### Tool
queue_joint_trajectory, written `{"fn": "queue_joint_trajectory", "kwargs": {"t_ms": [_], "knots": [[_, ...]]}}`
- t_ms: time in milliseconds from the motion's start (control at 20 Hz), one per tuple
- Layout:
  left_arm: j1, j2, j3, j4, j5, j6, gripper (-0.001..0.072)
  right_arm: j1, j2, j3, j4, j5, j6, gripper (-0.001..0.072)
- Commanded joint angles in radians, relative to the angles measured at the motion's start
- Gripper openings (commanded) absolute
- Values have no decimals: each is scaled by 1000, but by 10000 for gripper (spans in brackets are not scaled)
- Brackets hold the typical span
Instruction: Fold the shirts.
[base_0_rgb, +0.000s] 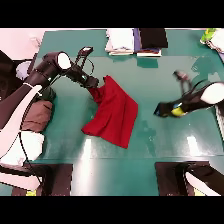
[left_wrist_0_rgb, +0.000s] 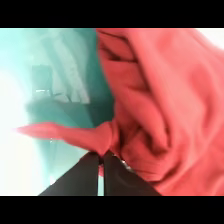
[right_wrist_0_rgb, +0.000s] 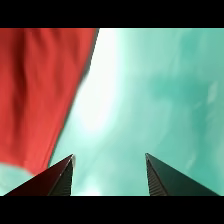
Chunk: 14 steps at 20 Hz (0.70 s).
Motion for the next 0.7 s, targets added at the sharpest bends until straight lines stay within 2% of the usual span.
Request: {"fn": "queue_joint_trajectory", "kwargs": {"t_ms": [0, 100, 250, 500, 550, 600, 650], "knots": [[11, 6, 3, 32, -28, 1, 27, 100, -72, -203, 201, -186, 15, 510], [11, 6, 3, 32, -34, 1, 28, 194, -156, -204, 259, -275, 35, 508], [11, 6, 3, 35, -48, 1, 28, 320, -283, -136, 262, -340, 59, 507], [11, 6, 3, 65, -87, 1, 27, 389, -469, -3, 241, -309, 93, 447], [11, 6, 3, 69, -93, 1, 28, 393, -489, 18, 237, -301, 92, 408], [11, 6, 3, 73, -95, 1, 27, 393, -502, 37, 227, -298, 92, 320], [12, 6, 3, 74, -98, 1, 27, 393, -506, 51, 210, -295, 92, 192]]}}
